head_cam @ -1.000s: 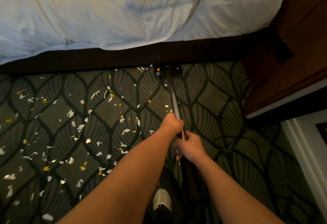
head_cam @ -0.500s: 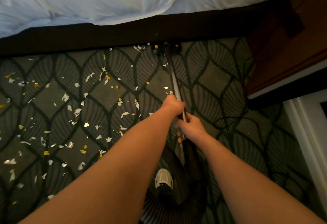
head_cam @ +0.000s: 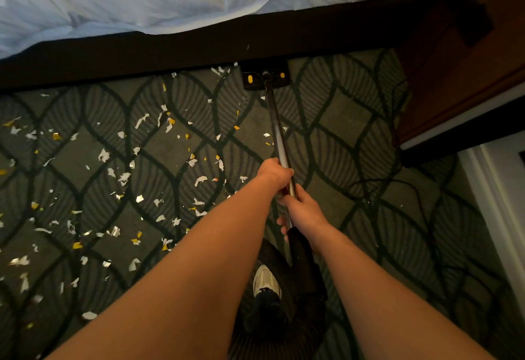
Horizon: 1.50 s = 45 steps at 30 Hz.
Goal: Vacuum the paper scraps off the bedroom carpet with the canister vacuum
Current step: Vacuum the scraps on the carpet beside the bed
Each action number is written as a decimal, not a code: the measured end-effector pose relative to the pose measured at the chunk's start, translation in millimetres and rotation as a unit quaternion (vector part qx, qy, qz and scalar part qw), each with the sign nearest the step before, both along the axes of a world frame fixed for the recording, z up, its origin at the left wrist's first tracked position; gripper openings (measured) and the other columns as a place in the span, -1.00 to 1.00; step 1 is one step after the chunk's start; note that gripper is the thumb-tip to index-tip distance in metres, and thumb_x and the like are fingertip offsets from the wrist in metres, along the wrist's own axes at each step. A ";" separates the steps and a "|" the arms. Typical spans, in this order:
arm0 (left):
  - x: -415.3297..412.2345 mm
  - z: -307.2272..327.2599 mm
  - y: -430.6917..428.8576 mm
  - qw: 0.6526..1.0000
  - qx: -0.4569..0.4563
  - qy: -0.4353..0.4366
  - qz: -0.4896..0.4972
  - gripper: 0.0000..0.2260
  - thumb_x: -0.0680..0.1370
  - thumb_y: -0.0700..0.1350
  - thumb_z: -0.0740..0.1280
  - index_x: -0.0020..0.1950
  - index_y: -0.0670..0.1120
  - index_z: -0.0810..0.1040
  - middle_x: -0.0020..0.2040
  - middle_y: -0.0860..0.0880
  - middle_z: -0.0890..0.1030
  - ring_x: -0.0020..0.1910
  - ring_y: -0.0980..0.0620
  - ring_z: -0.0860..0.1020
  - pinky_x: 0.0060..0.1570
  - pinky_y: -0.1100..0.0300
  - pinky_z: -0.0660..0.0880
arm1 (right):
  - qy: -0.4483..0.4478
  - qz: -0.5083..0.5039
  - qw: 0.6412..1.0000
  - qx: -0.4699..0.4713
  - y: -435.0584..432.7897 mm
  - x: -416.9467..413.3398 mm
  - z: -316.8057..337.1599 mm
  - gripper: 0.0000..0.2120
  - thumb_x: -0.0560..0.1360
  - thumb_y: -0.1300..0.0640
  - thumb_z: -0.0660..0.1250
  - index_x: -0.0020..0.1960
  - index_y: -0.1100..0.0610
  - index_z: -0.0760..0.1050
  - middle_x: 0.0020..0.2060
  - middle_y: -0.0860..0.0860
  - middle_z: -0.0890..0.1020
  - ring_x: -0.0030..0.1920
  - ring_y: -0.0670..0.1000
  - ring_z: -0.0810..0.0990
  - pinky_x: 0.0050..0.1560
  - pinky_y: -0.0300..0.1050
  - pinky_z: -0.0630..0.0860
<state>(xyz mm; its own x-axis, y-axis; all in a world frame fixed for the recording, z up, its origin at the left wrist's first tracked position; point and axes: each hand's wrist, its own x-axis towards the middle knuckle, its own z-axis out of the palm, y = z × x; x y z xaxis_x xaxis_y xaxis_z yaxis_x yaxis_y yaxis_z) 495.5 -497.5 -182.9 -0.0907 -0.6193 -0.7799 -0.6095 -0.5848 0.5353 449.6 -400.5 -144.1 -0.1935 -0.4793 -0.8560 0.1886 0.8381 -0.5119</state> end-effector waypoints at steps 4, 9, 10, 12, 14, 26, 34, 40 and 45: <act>6.4 11.3 8.2 0.997 0.059 0.056 0.014 -0.51 0.55 -0.26 0.33 0.45 -0.19 0.28 0.25 -0.23 0.53 0.18 -0.20 0.55 0.17 -0.12 0.52 | -0.016 -0.021 1.000 0.003 5.6 4.4 2.9 -0.62 0.59 0.11 0.18 0.37 -0.20 0.37 -0.24 0.15 0.57 -0.40 0.03 0.50 -0.49 -0.18 0.44; 7.0 18.1 5.1 0.999 0.026 0.028 -0.017 -0.52 0.54 -0.22 0.32 0.45 -0.19 0.29 0.25 -0.23 0.53 0.18 -0.18 0.55 0.21 -0.05 0.51 | 0.002 -0.030 1.000 -0.007 4.4 10.2 17.3 -0.65 0.63 0.09 0.16 0.37 -0.20 0.37 -0.26 0.14 0.53 -0.44 0.02 0.46 -0.54 -0.22 0.40; 7.5 20.9 5.2 0.999 0.022 0.023 -0.024 -0.55 0.54 -0.21 0.33 0.42 -0.18 0.33 0.22 -0.22 0.54 0.16 -0.18 0.56 0.19 -0.04 0.52 | 0.006 -0.029 1.000 -0.010 3.6 10.9 20.3 -0.64 0.62 0.10 0.15 0.37 -0.19 0.38 -0.27 0.14 0.52 -0.45 0.02 0.45 -0.55 -0.22 0.40; 9.4 24.2 5.8 0.999 0.004 0.012 -0.038 -0.65 0.50 -0.18 0.33 0.28 -0.17 0.45 0.14 -0.20 0.58 0.09 -0.15 0.59 0.13 0.00 0.55 | 0.020 -0.025 0.999 -0.017 3.7 12.9 27.9 -0.64 0.62 0.13 0.14 0.36 -0.16 0.39 -0.30 0.11 0.53 -0.48 0.03 0.45 -0.56 -0.23 0.39; 12.7 28.1 8.6 0.998 -0.010 -0.002 -0.059 -0.71 0.49 -0.15 0.33 0.19 -0.18 0.50 0.07 -0.17 0.60 0.03 -0.12 0.59 0.06 0.06 0.56 | 0.027 -0.026 0.999 -0.017 7.3 16.6 36.5 -0.65 0.61 0.12 0.15 0.35 -0.15 0.40 -0.33 0.09 0.52 -0.50 0.03 0.43 -0.57 -0.24 0.38; 26.7 49.8 29.0 0.994 0.002 -0.034 -0.109 -0.67 0.55 -0.11 0.28 0.27 -0.21 0.45 0.16 -0.20 0.57 0.12 -0.16 0.56 0.14 0.04 0.52 | 0.036 -0.026 0.999 -0.005 25.0 35.6 53.5 -0.76 0.60 0.11 0.19 0.24 -0.05 0.45 -0.35 0.08 0.47 -0.52 0.04 0.42 -0.54 -0.22 0.37; 38.5 67.9 53.4 0.994 0.007 -0.024 -0.104 -0.68 0.57 -0.11 0.26 0.26 -0.23 0.46 0.14 -0.21 0.58 0.10 -0.16 0.58 0.11 0.07 0.52 | 0.026 -0.038 0.999 0.000 47.6 48.9 77.0 -0.80 0.59 0.13 0.21 0.18 -0.01 0.49 -0.32 0.13 0.47 -0.46 0.04 0.42 -0.53 -0.23 0.37; 47.6 77.9 77.0 0.991 0.011 -0.034 -0.126 -0.67 0.55 -0.09 0.25 0.24 -0.25 0.47 0.11 -0.20 0.58 0.06 -0.15 0.57 -0.05 0.13 0.48 | 0.043 -0.013 0.999 -0.006 72.0 58.1 84.7 -0.86 0.59 0.12 0.22 0.12 0.03 0.48 -0.31 0.20 0.49 -0.53 0.06 0.40 -0.56 -0.21 0.36; 56.3 75.1 107.3 0.990 0.008 -0.039 -0.136 -0.66 0.53 -0.10 0.27 0.23 -0.26 0.49 0.13 -0.22 0.59 0.09 -0.17 0.58 0.00 0.11 0.50 | 0.052 -0.013 0.999 -0.008 103.3 67.8 87.5 -0.90 0.60 0.10 0.23 0.08 0.00 0.48 -0.32 0.22 0.52 -0.56 0.06 0.42 -0.56 -0.18 0.38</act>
